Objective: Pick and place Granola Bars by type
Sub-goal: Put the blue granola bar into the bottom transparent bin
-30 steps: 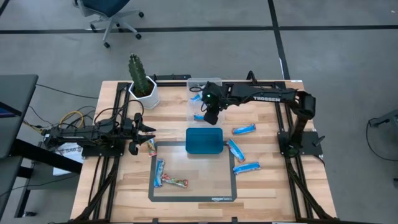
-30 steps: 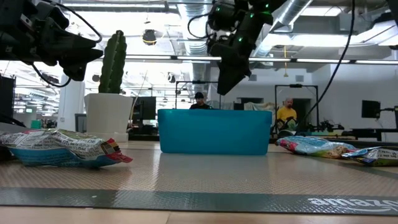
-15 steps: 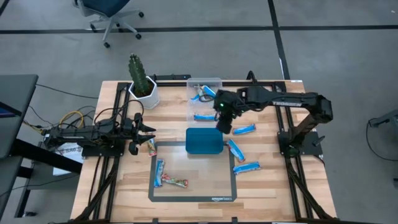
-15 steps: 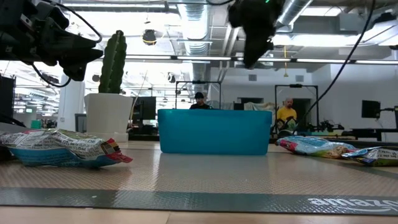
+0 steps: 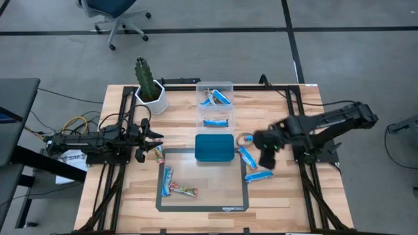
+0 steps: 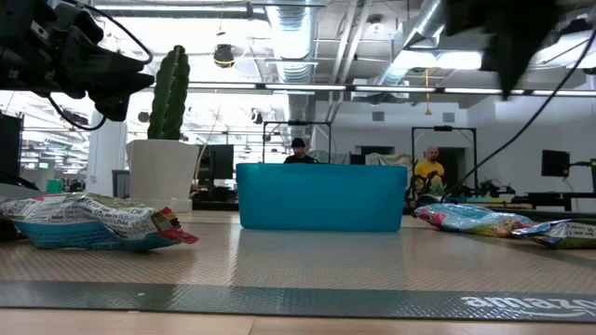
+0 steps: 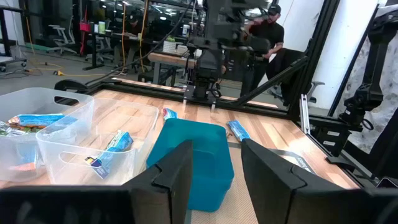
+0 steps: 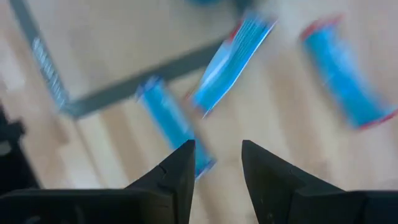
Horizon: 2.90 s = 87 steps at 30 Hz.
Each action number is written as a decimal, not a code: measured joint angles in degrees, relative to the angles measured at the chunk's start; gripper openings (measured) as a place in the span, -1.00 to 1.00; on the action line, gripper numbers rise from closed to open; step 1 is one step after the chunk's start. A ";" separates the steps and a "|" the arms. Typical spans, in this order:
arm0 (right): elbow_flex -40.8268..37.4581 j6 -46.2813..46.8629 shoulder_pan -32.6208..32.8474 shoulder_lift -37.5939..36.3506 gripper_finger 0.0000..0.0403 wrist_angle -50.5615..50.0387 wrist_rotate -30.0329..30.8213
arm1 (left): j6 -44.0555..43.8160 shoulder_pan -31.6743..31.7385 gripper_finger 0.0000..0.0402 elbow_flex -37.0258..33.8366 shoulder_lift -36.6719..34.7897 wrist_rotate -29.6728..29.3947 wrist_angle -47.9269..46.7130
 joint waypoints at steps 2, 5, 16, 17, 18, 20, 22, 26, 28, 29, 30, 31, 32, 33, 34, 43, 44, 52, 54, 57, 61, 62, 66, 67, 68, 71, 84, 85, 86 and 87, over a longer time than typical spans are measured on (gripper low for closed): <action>-2.75 3.96 3.62 -1.39 -0.39 0.06 -0.85 | 0.00 -0.01 -0.36 -0.01 0.01 0.00 0.00; -6.14 7.87 8.91 -2.14 -0.39 0.39 -0.88 | -0.01 0.00 -0.36 0.00 -0.01 0.00 0.00; -10.48 7.81 23.73 2.04 -0.39 10.70 -0.65 | -0.01 0.00 -0.36 -0.02 0.01 0.02 0.00; -10.48 6.21 24.59 2.91 -0.39 12.33 -0.69 | -0.01 -0.01 -0.36 0.00 0.00 0.01 0.00; -10.48 4.94 25.32 3.74 -0.39 13.76 -0.71 | -0.01 -0.01 -0.36 0.00 0.01 0.00 0.00; -10.47 2.95 26.24 5.33 -0.39 16.59 -0.64 | -0.01 -0.02 -0.36 0.00 0.01 0.02 0.00; -10.46 1.41 26.40 7.06 -0.39 17.57 0.82 | 0.00 -0.01 -0.36 0.00 0.00 0.00 0.00; -10.46 -2.14 25.38 10.09 -0.39 16.95 7.58 | -0.01 -0.02 -0.36 -0.02 -0.01 0.01 0.00; -10.46 -3.50 24.61 11.45 -0.39 16.44 10.14 | 0.00 -0.02 -0.36 -0.01 0.00 0.01 0.00; -10.46 -4.29 24.19 12.10 -0.39 16.38 10.67 | -0.01 -0.01 -0.36 0.00 0.01 0.01 0.00; -10.46 -5.11 23.85 12.62 -0.38 16.46 10.90 | -0.01 -0.01 -0.36 -0.02 0.01 0.00 0.00; -10.46 -5.95 23.59 13.08 -0.37 16.48 11.08 | -0.01 -0.01 -0.36 -0.01 0.01 0.00 0.00; -10.46 -6.61 23.47 13.45 -0.36 16.49 11.15 | -0.01 -0.02 -0.36 0.00 0.01 0.01 0.00; -10.46 -7.18 23.47 13.87 -0.34 16.56 11.20 | 0.00 -0.01 -0.36 -0.01 0.01 0.00 0.00; -10.46 -7.52 23.48 14.19 -0.31 16.74 11.16 | -0.01 -0.01 -0.36 0.00 0.00 0.00 0.00; -10.42 -7.99 23.56 14.57 0.07 18.76 11.20 | -0.01 -0.01 -0.36 0.00 0.01 0.01 0.00; -10.35 -7.99 23.31 15.29 0.10 19.16 11.18 | -0.01 -0.01 -0.36 -0.01 -0.01 0.00 0.00; -10.41 -10.82 22.45 20.61 0.13 20.74 9.25 | -0.01 -0.01 -0.36 0.00 0.00 0.00 0.00; -10.39 -11.33 21.94 21.82 0.11 21.61 9.33 | -0.01 -0.02 -0.36 -0.01 0.00 0.02 0.00; -10.39 -11.99 20.85 23.71 0.07 22.79 9.66 | -0.01 0.00 -0.36 -0.02 0.01 0.00 0.00; -10.27 -12.03 19.45 25.47 0.01 23.12 9.47 | -0.01 -0.02 -0.36 -0.01 0.01 0.02 0.00; -10.16 -12.05 19.26 25.83 -0.01 23.12 9.42 | 0.01 0.00 -0.36 0.00 0.01 0.02 0.00; -10.21 -12.49 18.67 26.05 -0.12 23.65 8.73 | -0.01 0.00 -0.36 0.00 -0.01 0.00 0.00; -10.24 -12.57 18.64 26.00 -0.15 23.75 8.69 | -0.01 0.00 -0.36 0.00 0.01 0.00 0.00; -10.24 -12.60 18.67 25.97 -0.19 23.80 8.69 | 0.00 -0.01 -0.36 0.00 -0.01 0.00 0.00; -10.26 -12.57 18.69 25.98 -0.32 23.98 8.19 | -0.01 -0.02 -0.36 0.00 -0.01 0.00 0.00; -10.61 -12.34 18.71 24.36 -0.65 25.52 9.21 | -0.01 -0.01 -0.36 -0.01 -0.01 0.00 0.00; -10.61 -11.91 18.56 23.29 -0.65 26.03 9.52 | -0.01 -0.01 -0.36 -0.01 0.00 0.02 0.00; -10.59 -11.36 18.47 21.95 -0.65 26.58 9.94 | 0.00 -0.01 -0.36 -0.01 0.00 0.01 0.00; -10.54 -10.72 18.33 20.66 -0.65 27.09 10.05 | -0.01 0.00 -0.36 0.00 0.00 -0.01 0.00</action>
